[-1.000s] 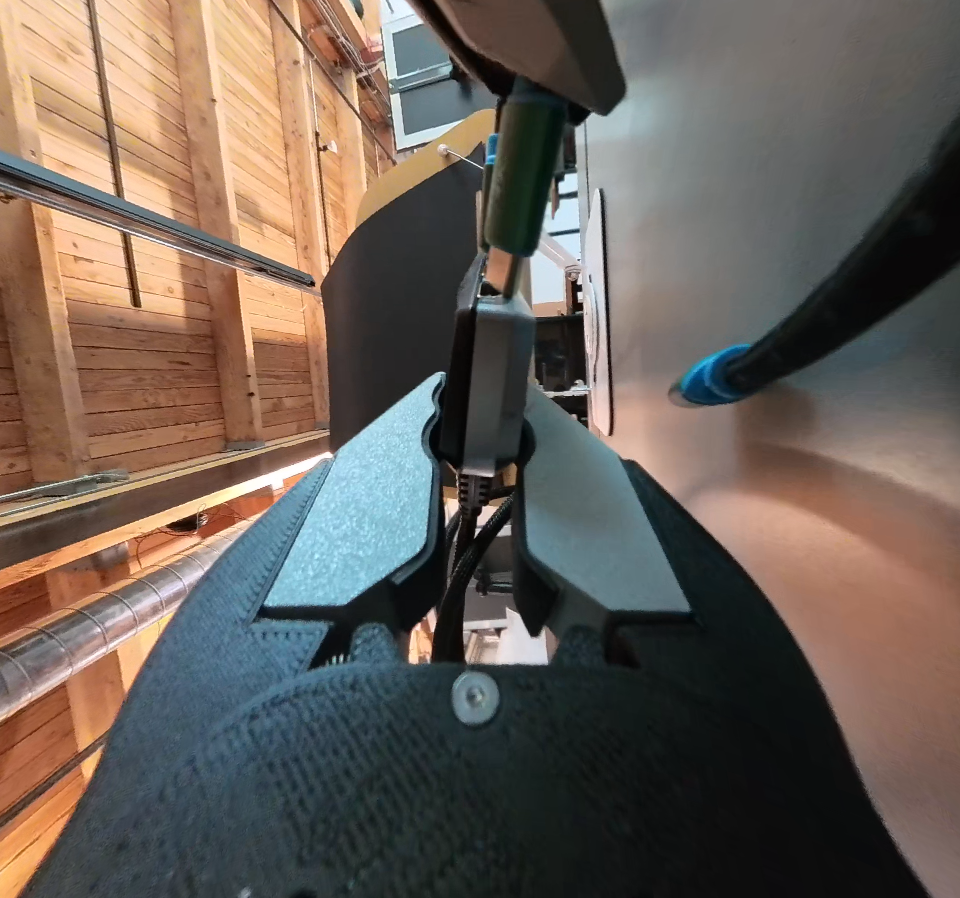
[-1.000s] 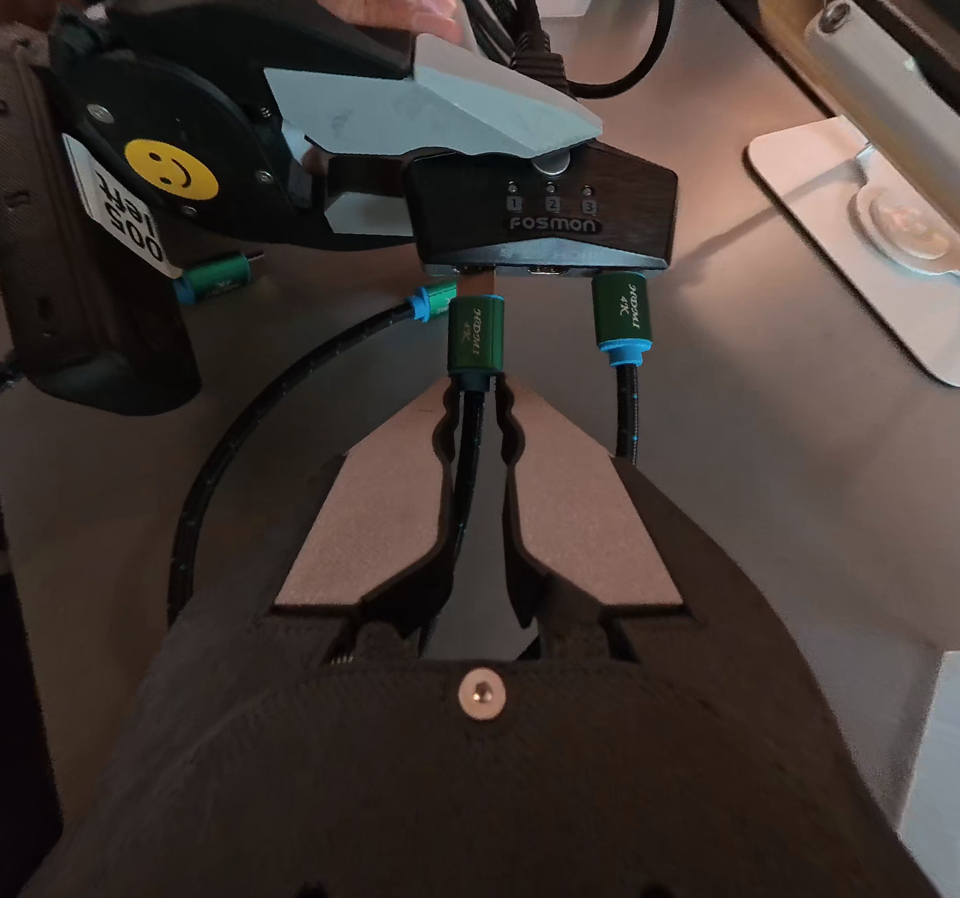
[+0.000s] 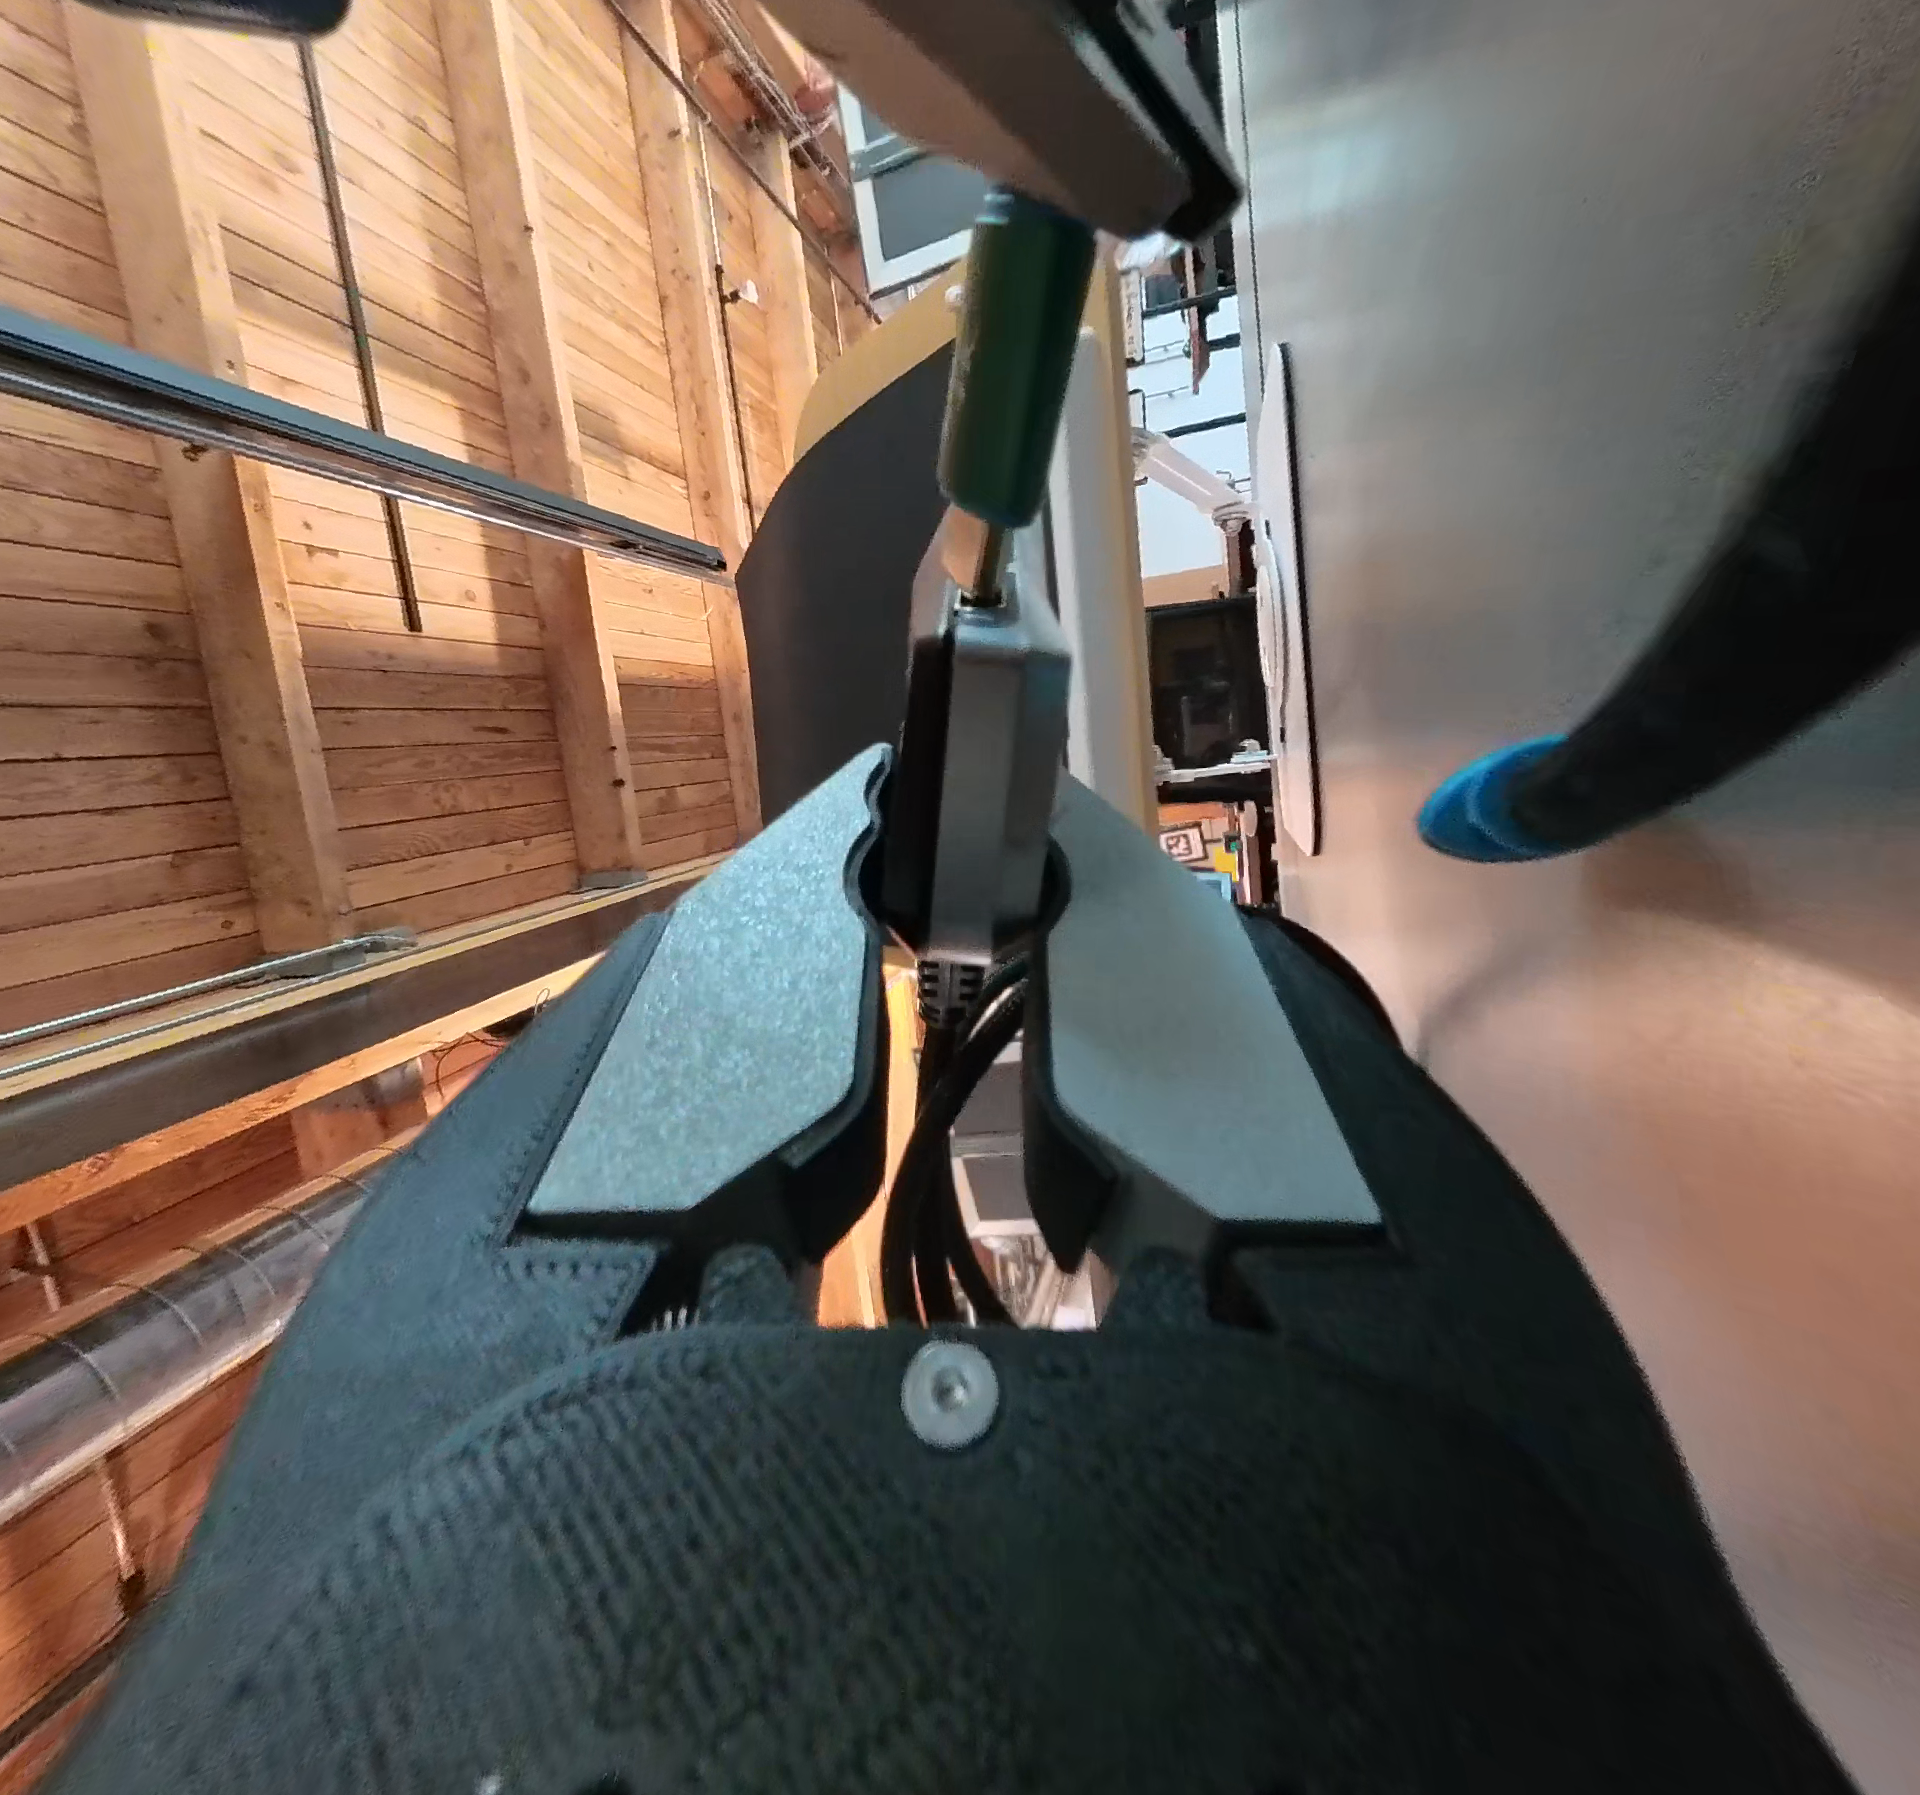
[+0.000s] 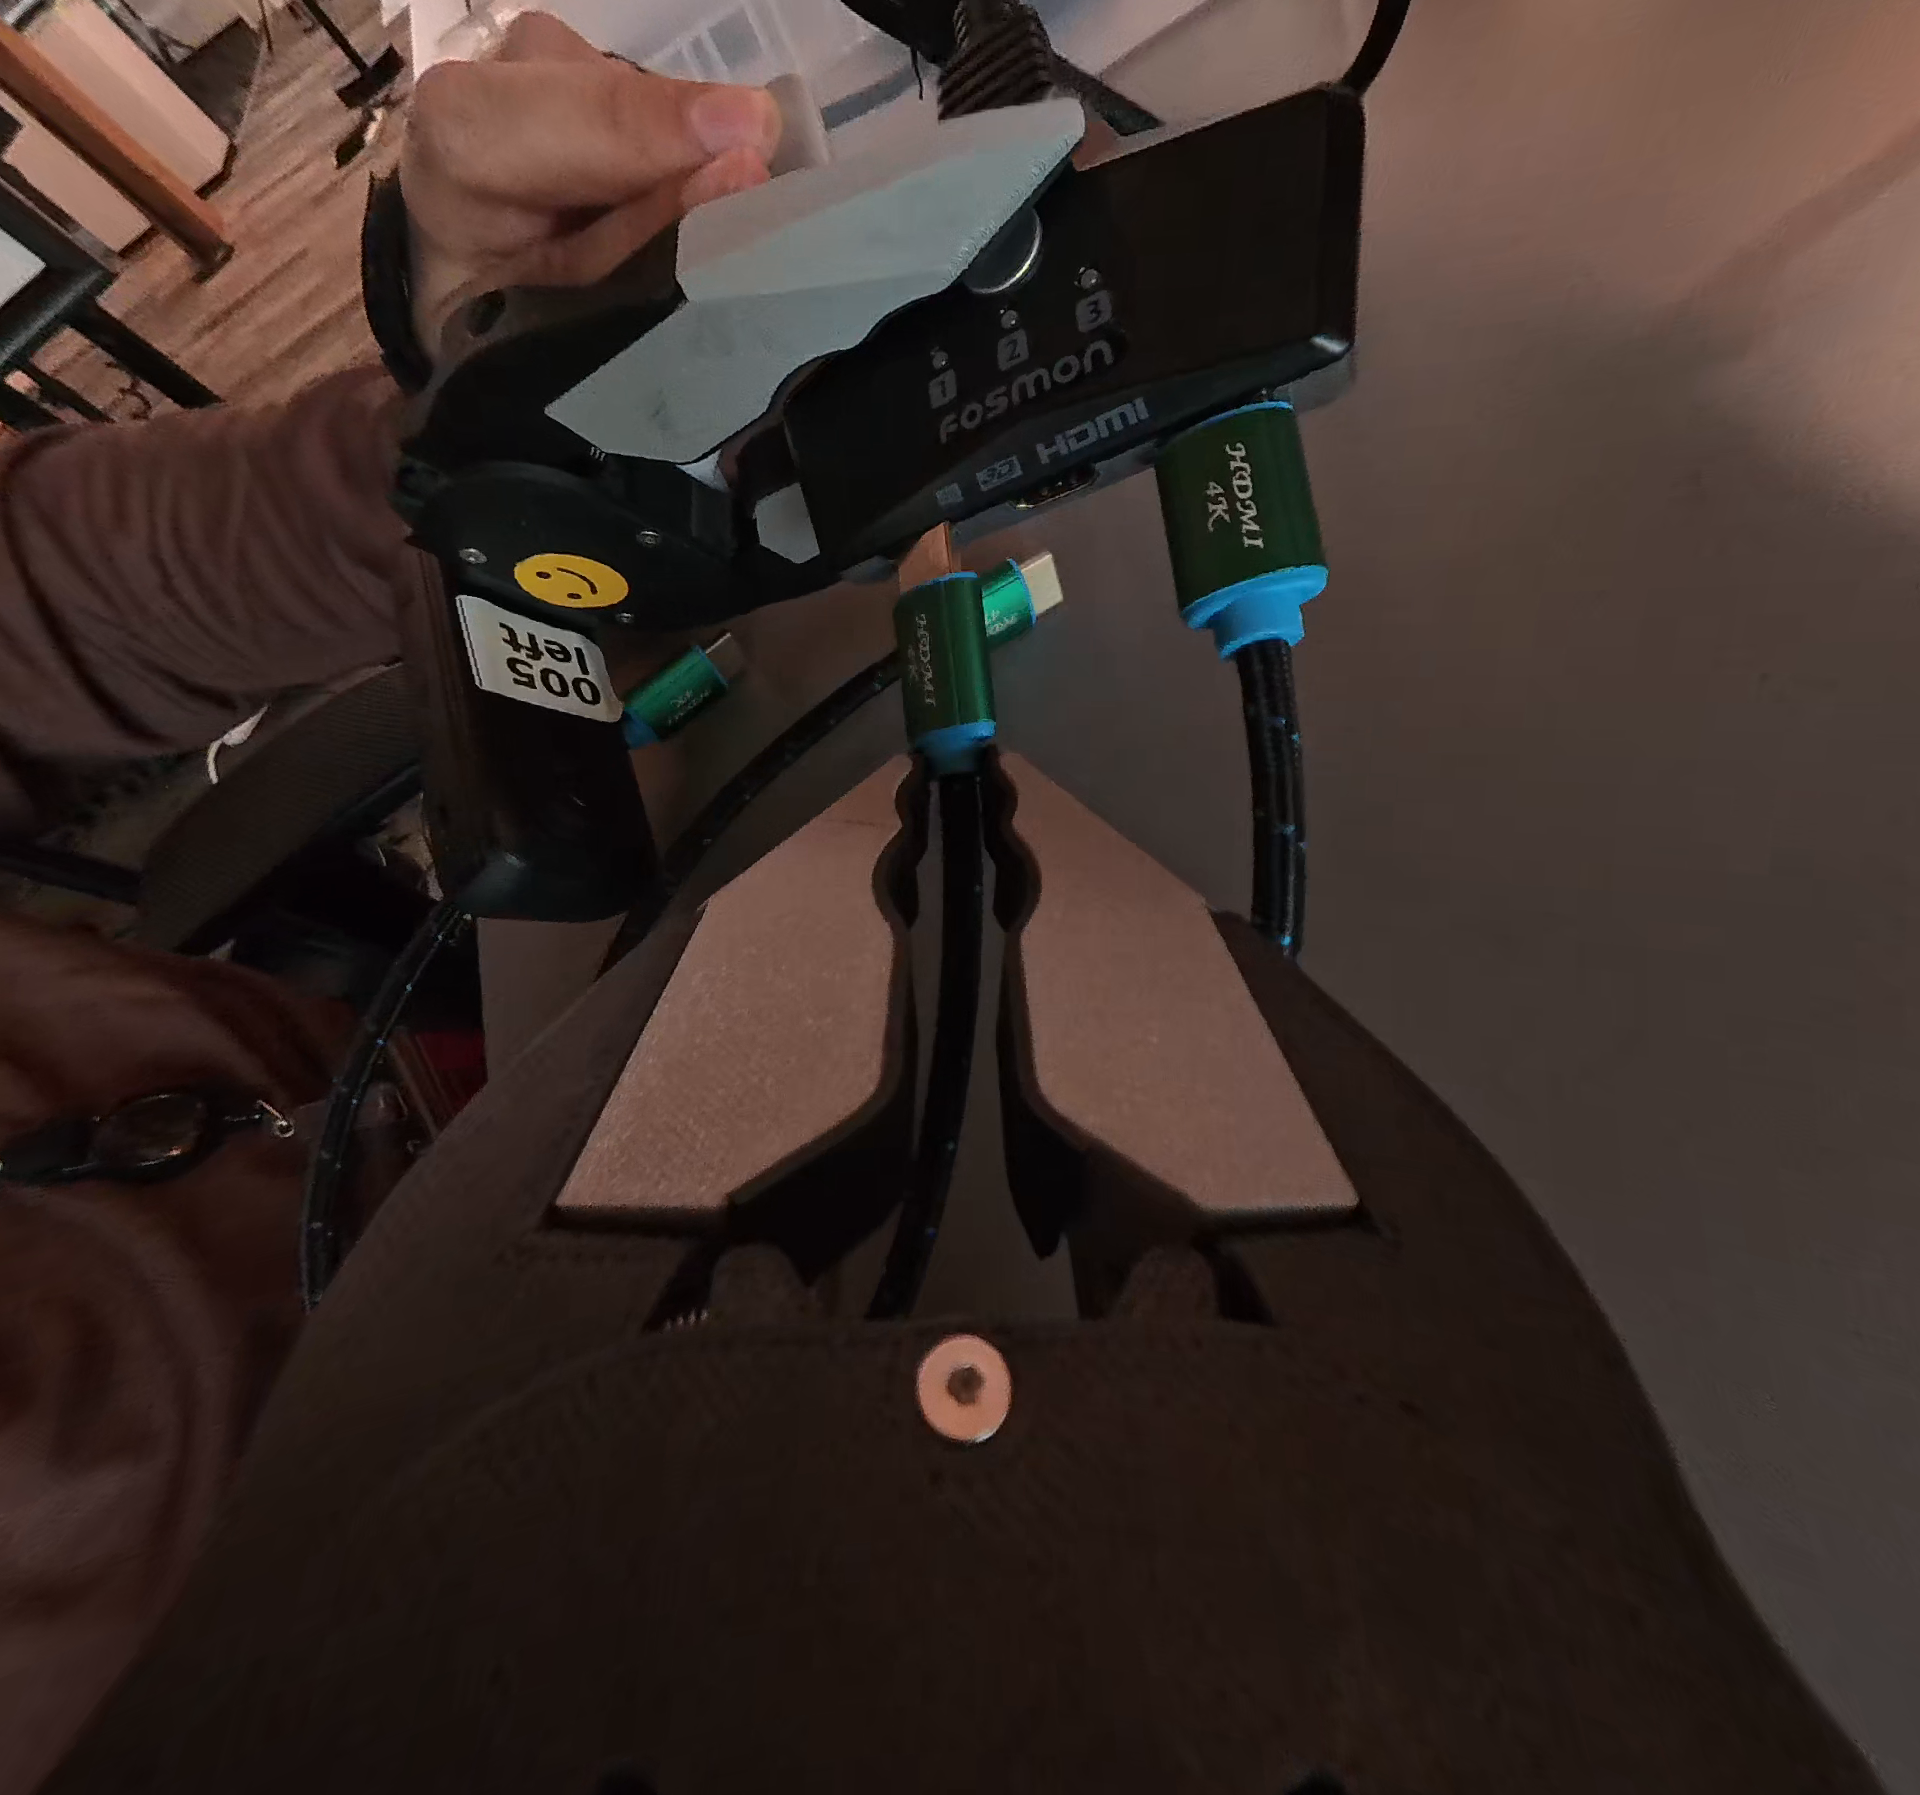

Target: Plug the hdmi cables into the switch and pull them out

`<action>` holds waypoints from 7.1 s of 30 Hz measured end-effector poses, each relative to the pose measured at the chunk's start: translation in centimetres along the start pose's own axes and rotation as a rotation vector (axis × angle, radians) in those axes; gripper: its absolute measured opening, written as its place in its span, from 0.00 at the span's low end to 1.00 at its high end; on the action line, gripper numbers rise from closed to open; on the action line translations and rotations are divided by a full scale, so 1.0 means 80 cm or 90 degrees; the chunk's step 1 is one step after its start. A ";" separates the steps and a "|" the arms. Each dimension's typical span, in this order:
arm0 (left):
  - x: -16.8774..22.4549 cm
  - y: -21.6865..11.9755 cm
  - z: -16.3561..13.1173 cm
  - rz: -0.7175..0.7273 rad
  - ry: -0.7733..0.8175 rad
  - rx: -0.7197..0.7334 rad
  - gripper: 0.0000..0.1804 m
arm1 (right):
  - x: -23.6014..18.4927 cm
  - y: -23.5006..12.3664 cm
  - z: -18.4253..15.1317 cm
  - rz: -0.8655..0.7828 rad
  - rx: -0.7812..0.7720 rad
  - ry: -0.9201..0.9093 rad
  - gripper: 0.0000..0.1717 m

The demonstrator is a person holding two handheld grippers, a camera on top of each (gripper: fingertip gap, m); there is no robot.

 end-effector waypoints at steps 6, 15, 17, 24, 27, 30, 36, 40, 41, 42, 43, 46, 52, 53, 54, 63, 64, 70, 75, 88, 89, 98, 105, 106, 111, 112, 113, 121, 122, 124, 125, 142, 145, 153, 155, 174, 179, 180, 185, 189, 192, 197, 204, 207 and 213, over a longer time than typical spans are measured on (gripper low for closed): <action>-0.002 0.001 0.000 0.008 0.001 -0.007 0.12 | -0.001 0.001 -0.001 0.045 0.010 0.088 0.04; 0.000 0.002 0.001 0.007 0.002 0.002 0.12 | -0.004 0.001 -0.006 0.054 -0.005 0.095 0.04; -0.001 0.002 0.001 0.009 0.000 0.004 0.12 | -0.004 0.000 -0.005 0.042 -0.004 0.069 0.04; -0.004 0.001 0.007 0.027 0.005 0.024 0.12 | -0.009 -0.004 -0.011 0.093 -0.027 0.112 0.04; -0.007 0.001 0.011 0.036 0.011 0.028 0.12 | -0.011 -0.008 -0.012 0.093 -0.047 0.109 0.04; -0.011 0.001 0.012 0.048 0.017 0.029 0.12 | -0.011 -0.012 -0.007 0.067 -0.061 0.125 0.04; -0.012 -0.002 0.025 0.049 0.015 0.063 0.12 | -0.018 -0.020 -0.013 0.066 -0.126 0.097 0.04; -0.012 -0.001 0.027 0.044 0.013 0.063 0.12 | -0.022 -0.019 -0.017 0.094 -0.137 0.110 0.04; -0.012 -0.001 0.027 0.045 0.014 0.063 0.12 | -0.023 -0.019 -0.016 0.099 -0.135 0.114 0.04; -0.012 -0.001 0.027 0.046 0.014 0.064 0.12 | -0.023 -0.019 -0.016 0.105 -0.135 0.116 0.04; -0.013 -0.001 0.027 0.047 0.014 0.065 0.12 | -0.024 -0.020 -0.016 0.110 -0.135 0.119 0.04; -0.013 0.000 0.029 0.049 0.014 0.069 0.12 | -0.026 -0.024 -0.016 0.127 -0.140 0.129 0.04; -0.015 -0.001 0.030 0.050 0.021 0.069 0.12 | -0.026 -0.021 -0.018 0.141 -0.147 0.173 0.04; -0.015 -0.001 0.031 0.050 0.022 0.070 0.12 | -0.026 -0.021 -0.019 0.140 -0.149 0.180 0.04; -0.014 -0.001 0.031 0.047 0.020 0.070 0.12 | -0.026 -0.022 -0.019 0.139 -0.152 0.191 0.04; 0.008 0.006 0.023 -0.032 -0.024 0.059 0.12 | -0.011 -0.013 -0.005 -0.043 -0.132 -0.054 0.08; 0.010 0.006 0.022 -0.037 -0.025 0.058 0.11 | -0.009 -0.013 -0.003 -0.076 -0.134 -0.099 0.07; 0.019 0.008 0.016 -0.063 -0.037 0.046 0.12 | -0.011 -0.008 -0.015 -0.198 -0.196 -0.338 0.10; 0.023 0.008 0.013 -0.080 -0.045 0.043 0.12 | -0.021 0.007 -0.031 -0.198 -0.222 -0.451 0.09; 0.026 0.007 0.015 -0.088 -0.047 0.047 0.12 | -0.018 0.018 -0.044 -0.227 -0.245 -0.622 0.04; 0.026 0.007 0.015 -0.089 -0.047 0.047 0.12 | -0.018 0.018 -0.044 -0.231 -0.242 -0.638 0.04; 0.022 0.006 0.006 -0.078 -0.055 0.032 0.12 | -0.011 -0.004 -0.021 -0.171 -0.137 -0.411 0.02; 0.017 0.005 0.002 -0.063 -0.057 0.026 0.12 | 0.004 -0.034 -0.004 -0.067 -0.044 -0.133 0.02; 0.015 0.005 0.003 -0.056 -0.053 0.029 0.12 | 0.003 -0.033 -0.004 -0.044 -0.038 -0.098 0.02; -0.001 0.002 0.011 -0.009 -0.032 0.044 0.12 | 0.000 -0.033 0.003 0.022 -0.002 0.044 0.01; -0.002 0.002 0.011 -0.004 -0.028 0.044 0.12 | -0.002 -0.033 0.004 0.027 0.000 0.061 0.01; -0.003 0.002 0.012 0.000 -0.024 0.045 0.12 | -0.004 -0.033 0.004 0.034 0.002 0.078 0.01; -0.007 0.001 0.013 0.015 -0.015 0.044 0.12 | -0.008 -0.028 -0.005 0.053 -0.024 0.158 0.02; -0.007 0.001 0.013 0.016 -0.012 0.044 0.12 | -0.010 -0.027 -0.005 0.066 -0.024 0.164 0.02; -0.007 0.001 0.013 0.018 -0.008 0.044 0.12 | -0.013 -0.024 -0.006 0.085 -0.021 0.175 0.02; -0.008 0.000 0.013 0.020 -0.005 0.044 0.12 | -0.014 -0.023 -0.006 0.090 -0.022 0.180 0.02; -0.008 -0.004 0.010 0.021 0.016 0.035 0.12 | -0.014 -0.017 -0.007 0.102 -0.020 0.172 0.02; 0.002 0.000 0.003 -0.012 -0.005 0.022 0.12 | -0.007 -0.013 -0.004 0.037 -0.008 0.080 0.02; 0.017 0.005 -0.003 -0.062 -0.038 0.000 0.11 | -0.006 -0.004 -0.006 -0.136 -0.059 -0.177 0.10; 0.017 0.005 -0.002 -0.065 -0.041 0.001 0.11 | -0.001 0.000 -0.008 -0.207 -0.077 -0.256 0.13; 0.028 0.006 -0.004 -0.102 -0.074 0.007 0.11 | -0.011 0.030 -0.020 -0.197 -0.176 -0.441 0.16; 0.032 0.006 -0.003 -0.114 -0.086 0.008 0.12 | -0.010 0.037 -0.007 -0.171 -0.222 -0.533 0.14; 0.032 0.006 -0.003 -0.115 -0.087 0.008 0.11 | -0.009 0.039 -0.005 -0.165 -0.228 -0.534 0.14; 0.036 0.007 -0.004 -0.128 -0.096 0.008 0.11 | 0.001 0.048 -0.016 -0.151 -0.275 -0.566 0.13; 0.041 0.009 -0.004 -0.142 -0.109 0.011 0.11 | 0.004 0.053 -0.018 -0.149 -0.232 -0.560 0.10; 0.042 0.009 -0.004 -0.146 -0.112 0.010 0.11 | 0.007 0.052 -0.018 -0.136 -0.194 -0.529 0.10; 0.043 0.010 -0.003 -0.145 -0.115 0.010 0.11 | 0.011 0.051 -0.017 -0.129 -0.170 -0.427 0.09; 0.045 0.012 -0.002 -0.150 -0.127 0.011 0.12 | 0.013 0.051 -0.018 -0.105 -0.143 -0.402 0.09; 0.046 0.012 -0.002 -0.151 -0.135 0.009 0.12 | 0.014 0.050 -0.018 -0.097 -0.139 -0.379 0.09; 0.048 0.010 0.000 -0.158 -0.152 0.002 0.12 | 0.017 0.048 -0.018 -0.076 -0.133 -0.312 0.09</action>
Point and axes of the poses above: each gripper's, where its closed fingertips meet, y out along the fingers, z out of its top, x = y × z across the jaws, the point moved 3 cm from there along -y, back along the fingers, and after that the axes turned 10 degrees about x, right-handed, at the moved point
